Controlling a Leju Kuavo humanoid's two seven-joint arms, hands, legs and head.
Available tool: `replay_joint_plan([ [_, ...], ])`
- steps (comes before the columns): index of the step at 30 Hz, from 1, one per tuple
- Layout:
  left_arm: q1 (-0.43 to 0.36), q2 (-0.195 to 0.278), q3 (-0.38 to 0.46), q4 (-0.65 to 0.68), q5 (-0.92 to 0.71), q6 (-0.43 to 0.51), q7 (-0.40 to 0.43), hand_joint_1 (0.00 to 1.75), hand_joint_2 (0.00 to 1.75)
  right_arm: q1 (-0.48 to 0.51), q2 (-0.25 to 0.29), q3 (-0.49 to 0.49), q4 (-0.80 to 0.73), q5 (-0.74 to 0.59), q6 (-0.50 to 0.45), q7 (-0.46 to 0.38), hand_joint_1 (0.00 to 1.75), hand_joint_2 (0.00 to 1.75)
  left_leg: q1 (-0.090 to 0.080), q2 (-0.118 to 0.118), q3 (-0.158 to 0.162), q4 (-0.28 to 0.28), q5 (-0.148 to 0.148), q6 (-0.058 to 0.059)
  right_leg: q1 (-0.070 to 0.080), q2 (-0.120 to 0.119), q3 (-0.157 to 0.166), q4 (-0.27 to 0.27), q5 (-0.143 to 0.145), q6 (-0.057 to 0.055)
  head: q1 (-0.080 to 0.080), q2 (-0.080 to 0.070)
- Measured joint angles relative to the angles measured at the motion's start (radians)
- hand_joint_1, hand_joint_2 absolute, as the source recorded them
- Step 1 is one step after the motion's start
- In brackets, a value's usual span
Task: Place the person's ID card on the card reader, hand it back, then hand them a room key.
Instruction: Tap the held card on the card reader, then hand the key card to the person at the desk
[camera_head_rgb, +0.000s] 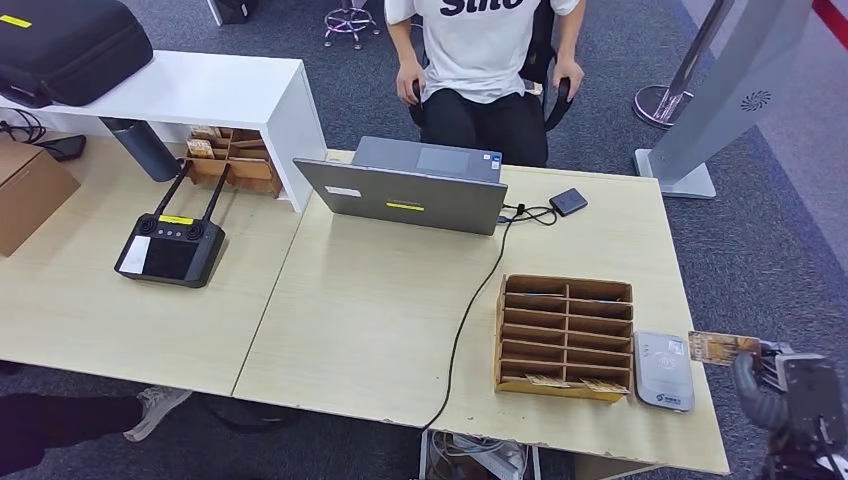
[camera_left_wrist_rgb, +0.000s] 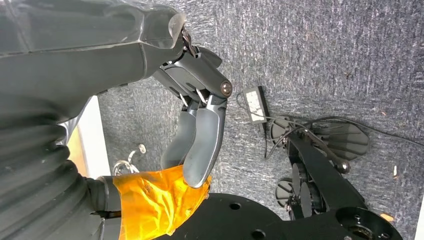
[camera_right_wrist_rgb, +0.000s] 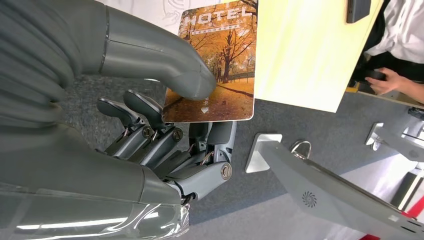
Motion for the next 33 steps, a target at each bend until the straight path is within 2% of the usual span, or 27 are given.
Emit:
replay_joint_plan([
  [7,0.000,-0.002,-0.015,0.000,0.014,0.002,0.002,0.00,1.75,0.016,0.001,0.011,-0.004,0.099,-0.004,0.072,1.75,1.75,0.000,0.000,0.000,0.000,0.000,0.000,0.000,0.000,0.000,0.000,0.000,0.000,0.000,0.000],
  [14,0.000,-0.003,-0.034,0.000,0.022,0.004,0.004,0.00,1.75,0.020,0.001,0.056,0.022,0.116,-0.002,0.104,1.75,1.75,0.000,0.000,0.000,0.000,0.000,0.000,0.000,0.000,0.000,0.000,0.000,0.000,0.000,0.000],
  [21,0.001,-0.004,-0.048,0.000,0.027,0.008,0.002,0.00,1.75,0.024,0.001,0.097,0.045,0.116,-0.003,0.111,1.75,1.75,0.000,0.000,0.001,0.000,0.000,0.000,0.000,0.000,0.001,0.000,0.000,0.000,0.000,0.000],
  [33,0.002,-0.004,-0.060,0.000,0.032,0.010,-0.001,0.00,1.75,0.029,0.001,0.112,0.054,0.094,-0.005,0.113,1.75,1.75,0.000,0.000,0.002,0.000,0.000,0.000,0.000,0.000,0.002,0.000,0.000,0.000,0.000,0.000],
])
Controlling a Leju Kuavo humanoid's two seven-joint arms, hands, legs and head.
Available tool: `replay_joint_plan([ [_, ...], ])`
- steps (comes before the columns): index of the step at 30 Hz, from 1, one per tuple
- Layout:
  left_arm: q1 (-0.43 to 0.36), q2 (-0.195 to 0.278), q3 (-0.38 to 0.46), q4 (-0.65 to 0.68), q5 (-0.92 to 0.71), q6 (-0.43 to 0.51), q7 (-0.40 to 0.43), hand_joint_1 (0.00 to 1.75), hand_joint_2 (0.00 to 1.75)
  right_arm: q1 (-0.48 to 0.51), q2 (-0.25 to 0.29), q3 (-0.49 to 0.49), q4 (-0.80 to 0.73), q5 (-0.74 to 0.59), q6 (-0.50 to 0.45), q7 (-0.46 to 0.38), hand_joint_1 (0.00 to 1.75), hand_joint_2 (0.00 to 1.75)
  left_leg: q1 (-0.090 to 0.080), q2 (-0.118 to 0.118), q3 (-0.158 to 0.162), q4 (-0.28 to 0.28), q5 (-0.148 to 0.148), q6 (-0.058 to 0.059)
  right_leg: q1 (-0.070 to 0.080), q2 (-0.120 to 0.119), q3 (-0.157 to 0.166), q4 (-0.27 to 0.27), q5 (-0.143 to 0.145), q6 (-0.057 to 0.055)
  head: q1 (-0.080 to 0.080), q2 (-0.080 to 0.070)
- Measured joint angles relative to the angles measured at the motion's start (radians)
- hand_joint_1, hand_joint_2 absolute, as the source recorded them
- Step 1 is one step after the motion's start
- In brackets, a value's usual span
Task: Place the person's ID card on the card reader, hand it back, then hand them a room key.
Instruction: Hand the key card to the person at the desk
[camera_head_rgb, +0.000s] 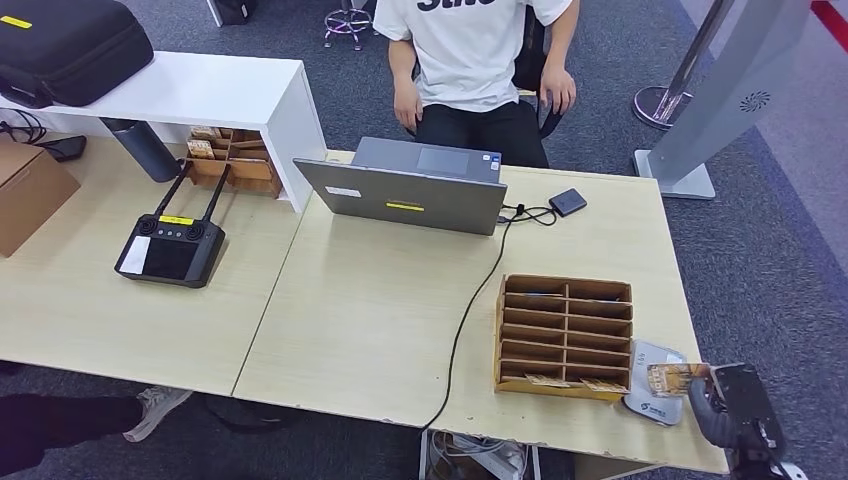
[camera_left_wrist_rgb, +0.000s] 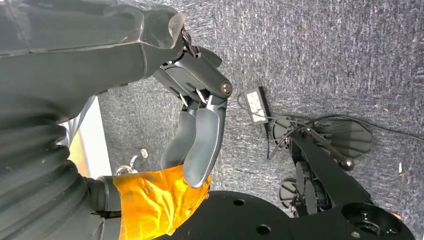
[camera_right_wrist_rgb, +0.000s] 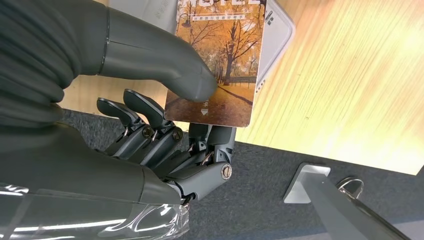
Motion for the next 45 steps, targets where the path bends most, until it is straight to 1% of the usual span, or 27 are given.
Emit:
replay_joint_plan([
  [3,0.002,0.000,-0.001,0.000,0.004,0.003,-0.003,0.00,1.75,0.005,0.000,0.001,-0.008,-0.003,-0.014,-0.012,1.75,1.75,0.000,0.000,0.000,0.000,0.000,0.000,0.000,0.000,0.000,0.000,0.000,0.000,0.000,0.000],
  [7,0.006,0.000,-0.002,0.000,0.013,0.004,-0.011,0.00,1.75,0.009,0.000,0.000,-0.049,-0.007,-0.047,-0.050,1.75,1.75,0.000,0.000,0.000,0.000,0.000,0.000,0.000,0.000,0.000,0.000,0.000,0.000,0.000,0.000],
  [11,0.007,-0.001,-0.006,0.000,0.022,0.005,-0.020,0.00,1.75,0.003,-0.004,-0.007,-0.132,0.013,-0.097,-0.100,1.75,1.75,0.000,0.000,0.000,0.000,0.000,0.000,0.000,0.000,0.000,0.000,0.000,0.000,0.000,0.000],
  [15,0.008,-0.003,-0.014,0.000,0.034,0.004,-0.022,0.00,1.75,-0.015,-0.012,-0.020,-0.220,0.035,-0.134,-0.128,1.75,1.75,0.000,0.000,0.000,0.000,0.000,0.000,0.000,0.000,0.000,0.000,0.000,0.000,0.000,0.000],
  [23,0.008,-0.006,-0.027,0.000,0.037,0.000,-0.024,0.00,1.75,-0.043,-0.017,-0.025,-0.301,0.052,-0.154,-0.166,1.75,1.75,0.000,0.000,0.000,0.000,0.000,0.000,0.000,0.001,0.001,0.000,0.000,0.000,0.000,0.000],
  [27,0.005,-0.005,-0.036,0.000,0.036,-0.011,-0.026,0.00,1.75,-0.110,-0.021,-0.008,-0.332,0.070,-0.145,-0.202,1.75,1.75,0.000,0.002,0.000,0.000,0.000,0.000,0.000,0.002,0.001,0.000,0.000,0.000,0.000,0.000],
  [29,0.003,-0.003,-0.045,0.000,0.031,-0.019,-0.028,0.00,1.75,-0.164,-0.028,0.023,-0.340,0.089,-0.113,-0.212,1.75,1.75,0.000,0.003,0.001,0.000,0.000,0.000,0.000,0.003,0.001,0.001,0.001,-0.001,0.000,0.000],
  [31,0.000,0.001,-0.055,0.000,0.022,-0.027,-0.030,0.00,1.75,-0.241,-0.035,0.079,-0.340,0.117,-0.062,-0.211,1.75,1.75,0.000,0.004,0.001,0.000,0.001,-0.001,0.000,0.004,0.001,0.001,0.002,-0.002,0.000,0.000],
  [33,-0.008,0.006,-0.066,0.000,0.011,-0.034,-0.036,0.00,1.75,-0.350,-0.037,0.158,-0.321,0.154,0.004,-0.183,1.75,1.75,0.000,0.007,0.001,-0.001,0.002,-0.002,0.000,0.007,0.000,0.001,0.004,-0.003,0.000,0.000],
  [35,-0.023,0.012,-0.080,0.000,-0.003,-0.044,-0.045,0.00,1.75,-0.496,-0.030,0.258,-0.265,0.175,0.093,-0.139,1.75,1.75,0.001,0.009,0.001,-0.001,0.004,-0.003,0.000,0.009,-0.001,0.002,0.006,-0.003,0.000,0.000],
  [37,-0.041,0.018,-0.093,0.000,-0.017,-0.054,-0.051,0.00,1.75,-0.653,-0.004,0.361,-0.173,0.171,0.176,-0.093,1.75,1.75,0.001,0.010,0.001,-0.001,0.006,-0.004,0.001,0.009,-0.001,0.002,0.008,-0.004,0.000,0.000],
  [39,-0.056,0.022,-0.105,0.000,-0.029,-0.063,-0.052,0.00,1.75,-0.788,0.037,0.451,-0.068,0.170,0.219,-0.052,1.75,1.75,0.002,0.008,0.002,-0.001,0.009,-0.006,0.002,0.008,-0.001,0.002,0.009,-0.005,0.000,0.000],
  [42,-0.064,0.025,-0.118,0.000,-0.041,-0.071,-0.042,0.00,1.75,-0.930,0.094,0.551,0.063,0.181,0.240,-0.011,1.75,1.75,0.004,0.003,0.001,-0.002,0.011,-0.008,0.004,0.005,-0.001,0.002,0.009,-0.005,0.000,0.000],
  [45,-0.062,0.025,-0.128,0.000,-0.055,-0.079,-0.011,0.00,1.75,-1.027,0.146,0.636,0.179,0.223,0.256,0.038,1.75,1.75,0.006,0.003,0.000,-0.002,0.011,-0.008,0.004,0.004,-0.001,0.002,0.009,-0.005,0.000,0.000],
])
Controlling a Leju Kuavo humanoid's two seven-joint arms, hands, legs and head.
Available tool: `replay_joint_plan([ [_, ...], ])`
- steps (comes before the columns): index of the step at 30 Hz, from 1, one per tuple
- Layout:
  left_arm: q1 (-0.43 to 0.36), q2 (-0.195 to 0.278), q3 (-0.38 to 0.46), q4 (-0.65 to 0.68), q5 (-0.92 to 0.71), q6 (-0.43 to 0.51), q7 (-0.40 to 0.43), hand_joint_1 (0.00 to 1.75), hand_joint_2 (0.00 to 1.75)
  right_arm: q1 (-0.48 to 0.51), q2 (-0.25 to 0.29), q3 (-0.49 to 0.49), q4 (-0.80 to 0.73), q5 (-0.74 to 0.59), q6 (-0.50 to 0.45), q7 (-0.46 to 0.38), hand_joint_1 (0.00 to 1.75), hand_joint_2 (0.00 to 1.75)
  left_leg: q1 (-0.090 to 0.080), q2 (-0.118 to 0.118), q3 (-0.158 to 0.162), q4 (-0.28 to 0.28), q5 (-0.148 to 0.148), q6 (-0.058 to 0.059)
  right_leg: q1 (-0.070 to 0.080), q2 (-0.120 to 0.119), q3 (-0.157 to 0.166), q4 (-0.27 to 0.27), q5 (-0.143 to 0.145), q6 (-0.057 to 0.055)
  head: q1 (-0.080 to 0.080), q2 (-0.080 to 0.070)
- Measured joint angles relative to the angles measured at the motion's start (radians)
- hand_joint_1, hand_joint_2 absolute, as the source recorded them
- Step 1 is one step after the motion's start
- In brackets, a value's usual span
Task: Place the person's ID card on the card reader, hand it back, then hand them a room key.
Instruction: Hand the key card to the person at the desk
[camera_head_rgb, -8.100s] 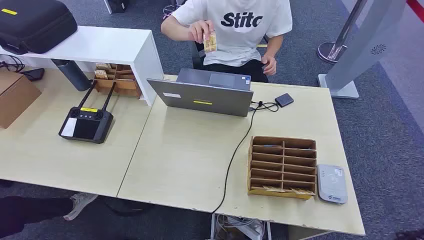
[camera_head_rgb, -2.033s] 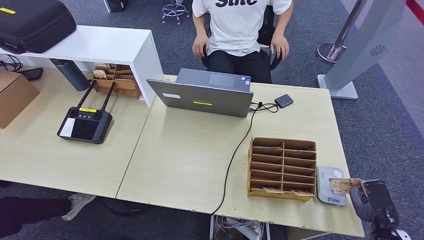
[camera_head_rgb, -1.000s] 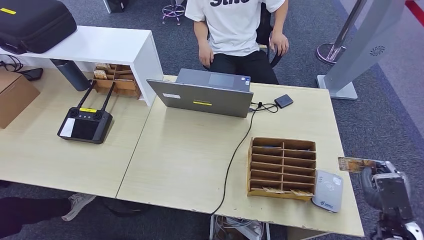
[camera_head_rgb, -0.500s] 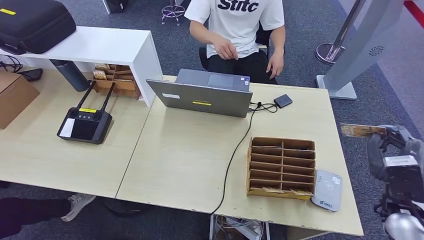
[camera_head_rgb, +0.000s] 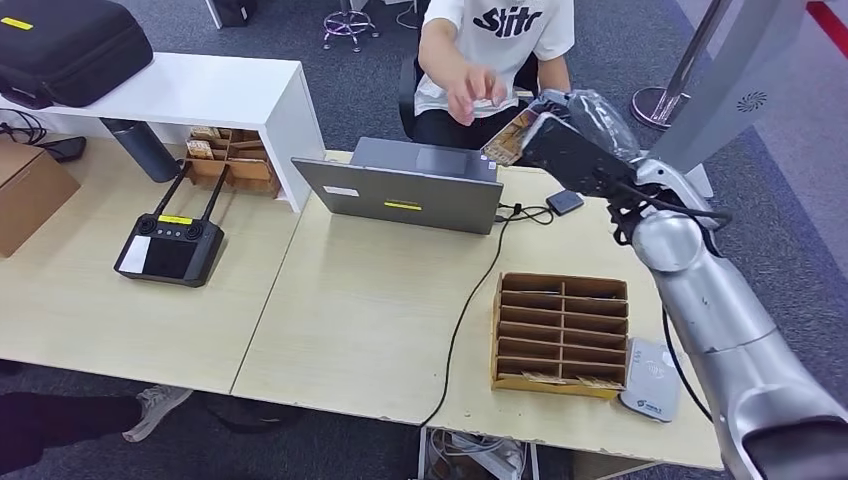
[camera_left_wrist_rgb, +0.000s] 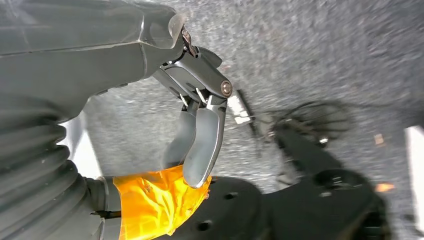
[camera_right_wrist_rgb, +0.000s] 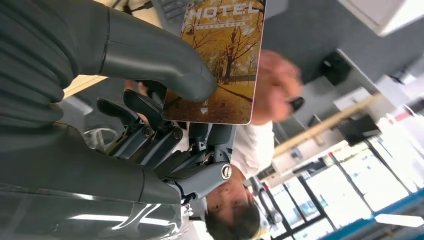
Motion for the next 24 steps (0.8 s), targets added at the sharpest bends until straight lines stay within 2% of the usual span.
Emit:
replay_joint_plan([
  [10,0.002,0.000,-0.010,0.000,-0.025,-0.033,0.060,0.00,1.75,-0.125,0.127,0.160,0.261,0.061,0.000,0.063,1.75,1.75,0.001,-0.001,-0.001,0.000,-0.001,-0.001,0.002,-0.001,-0.001,-0.002,-0.001,-0.001,0.000,0.000],
  [18,0.003,0.000,-0.011,0.000,-0.032,-0.042,0.076,0.00,1.75,-0.135,0.173,0.211,0.403,0.101,-0.031,0.076,1.71,1.75,0.001,-0.001,-0.001,0.000,-0.001,-0.001,0.002,-0.001,-0.001,-0.002,-0.001,-0.001,0.000,0.000],
  [20,0.003,0.000,-0.011,0.000,-0.035,-0.040,0.077,0.00,1.75,-0.135,0.176,0.223,0.425,0.124,-0.045,0.078,1.56,1.75,0.001,-0.001,-0.001,0.000,-0.001,-0.001,0.002,-0.001,-0.001,-0.002,-0.001,-0.001,0.000,0.000],
  [22,0.003,0.000,-0.011,0.000,-0.038,-0.040,0.079,0.00,1.75,-0.135,0.178,0.232,0.442,0.139,-0.052,0.083,1.10,1.75,0.001,0.000,-0.001,0.000,-0.001,-0.001,0.002,-0.001,-0.001,-0.002,-0.001,-0.001,0.000,0.000],
  [24,0.003,0.000,-0.011,0.000,-0.040,-0.039,0.081,0.00,1.75,-0.135,0.180,0.237,0.455,0.147,-0.056,0.086,0.83,1.75,0.001,0.000,-0.001,0.000,-0.001,-0.001,0.002,-0.001,-0.001,-0.002,-0.001,-0.001,0.000,0.000],
])
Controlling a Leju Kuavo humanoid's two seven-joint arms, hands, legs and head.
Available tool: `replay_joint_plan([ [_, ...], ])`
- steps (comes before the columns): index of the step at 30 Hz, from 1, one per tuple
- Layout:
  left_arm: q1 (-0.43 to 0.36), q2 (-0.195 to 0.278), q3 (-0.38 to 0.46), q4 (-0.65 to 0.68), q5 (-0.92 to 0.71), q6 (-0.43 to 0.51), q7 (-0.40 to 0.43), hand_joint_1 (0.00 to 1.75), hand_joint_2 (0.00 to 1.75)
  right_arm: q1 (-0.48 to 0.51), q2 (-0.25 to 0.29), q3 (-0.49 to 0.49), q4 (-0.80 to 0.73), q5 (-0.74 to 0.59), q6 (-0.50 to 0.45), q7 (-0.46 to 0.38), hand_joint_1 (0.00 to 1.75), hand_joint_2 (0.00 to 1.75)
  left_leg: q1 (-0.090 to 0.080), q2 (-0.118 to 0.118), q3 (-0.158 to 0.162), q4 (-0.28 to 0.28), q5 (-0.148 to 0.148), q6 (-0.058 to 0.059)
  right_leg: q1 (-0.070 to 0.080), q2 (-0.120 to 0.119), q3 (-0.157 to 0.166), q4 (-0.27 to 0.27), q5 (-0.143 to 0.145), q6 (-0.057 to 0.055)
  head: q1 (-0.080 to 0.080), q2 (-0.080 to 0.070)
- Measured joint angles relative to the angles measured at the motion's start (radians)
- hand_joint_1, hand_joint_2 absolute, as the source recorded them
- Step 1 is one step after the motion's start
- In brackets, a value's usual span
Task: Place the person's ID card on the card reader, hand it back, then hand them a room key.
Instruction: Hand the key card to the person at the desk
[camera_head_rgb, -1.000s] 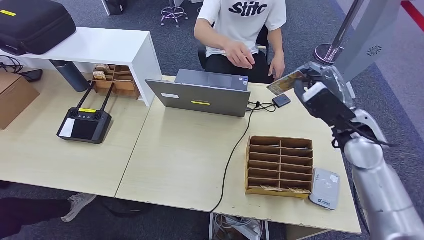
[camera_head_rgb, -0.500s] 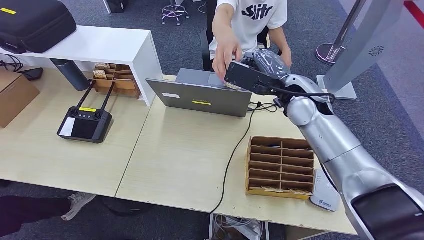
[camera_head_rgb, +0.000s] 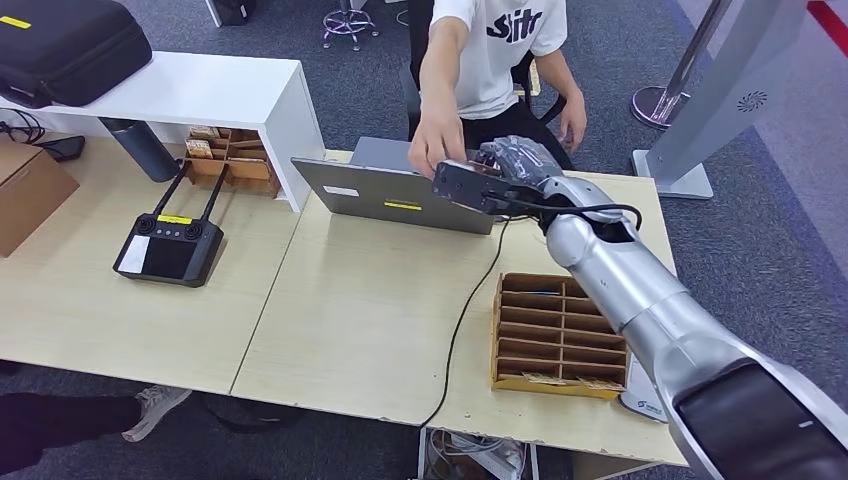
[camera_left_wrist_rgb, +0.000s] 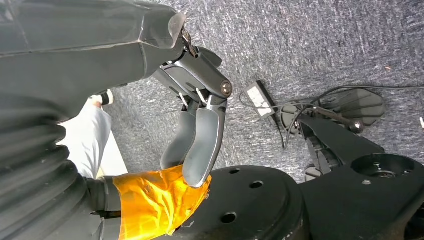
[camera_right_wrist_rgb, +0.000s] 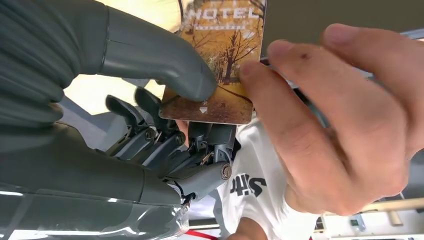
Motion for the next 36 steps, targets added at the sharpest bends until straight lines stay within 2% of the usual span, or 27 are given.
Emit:
replay_joint_plan([
  [3,0.000,0.000,0.000,0.000,-0.001,0.002,0.002,0.00,1.75,0.000,0.002,0.001,0.011,0.004,-0.014,0.003,0.91,1.75,0.000,0.000,0.000,0.000,0.000,0.000,0.000,0.000,0.000,0.000,0.000,0.000,0.000,0.000],
  [4,0.000,0.000,0.000,0.000,-0.002,0.002,0.002,0.00,1.75,0.000,0.002,0.001,0.014,0.005,-0.018,0.005,0.98,1.75,0.000,0.000,0.000,0.000,0.000,0.000,0.000,0.000,0.000,0.000,0.000,0.000,0.000,0.000],
  [7,0.000,0.000,0.000,0.000,-0.002,0.003,0.002,0.00,1.75,0.000,0.003,0.001,0.020,0.005,-0.023,0.009,1.60,1.75,0.000,0.000,0.000,0.000,0.000,0.000,0.000,0.000,0.000,0.000,0.000,0.000,0.000,0.000],
  [8,0.000,0.000,0.000,0.000,-0.003,0.003,0.002,0.00,1.75,0.000,0.003,0.000,0.022,0.005,-0.025,0.010,1.74,1.75,0.000,0.000,0.000,0.000,0.000,0.000,0.000,0.000,0.000,0.000,0.000,0.000,0.000,0.000],
  [27,0.001,0.000,0.000,0.000,-0.003,0.003,0.002,0.00,1.75,-0.041,0.003,-0.073,-0.015,-0.028,-0.044,0.010,1.75,1.75,0.000,0.000,0.000,0.000,0.000,0.000,0.000,0.000,0.000,0.000,0.000,0.000,0.000,0.000],
  [28,0.002,0.000,0.000,0.000,-0.003,0.003,0.002,0.00,1.75,-0.041,0.003,-0.073,-0.016,-0.028,-0.044,0.010,1.49,1.75,0.000,0.000,0.000,0.000,0.000,0.000,0.000,0.000,0.000,0.000,0.000,0.000,0.000,0.000],
  [31,0.002,0.000,0.000,0.000,-0.003,0.003,0.002,0.00,1.75,-0.042,0.003,-0.073,-0.018,-0.028,-0.044,0.010,0.18,1.75,0.000,0.000,0.000,0.000,0.000,0.000,0.000,0.000,0.000,0.000,0.000,0.000,0.000,0.000],
  [32,0.002,0.000,0.000,0.000,-0.003,0.002,0.002,0.00,1.75,-0.042,0.003,-0.074,-0.019,-0.030,-0.045,0.009,0.00,1.75,0.000,0.000,0.000,0.000,0.000,0.000,0.000,0.000,0.000,0.000,0.000,0.000,0.000,0.000],
  [36,0.002,0.000,0.000,0.000,0.000,0.001,-0.001,0.00,1.75,-0.034,-0.001,-0.089,-0.051,-0.062,-0.081,-0.026,0.00,1.75,0.000,0.000,0.000,0.000,0.000,0.000,0.000,0.000,0.000,0.000,0.000,0.000,0.000,0.000],
])
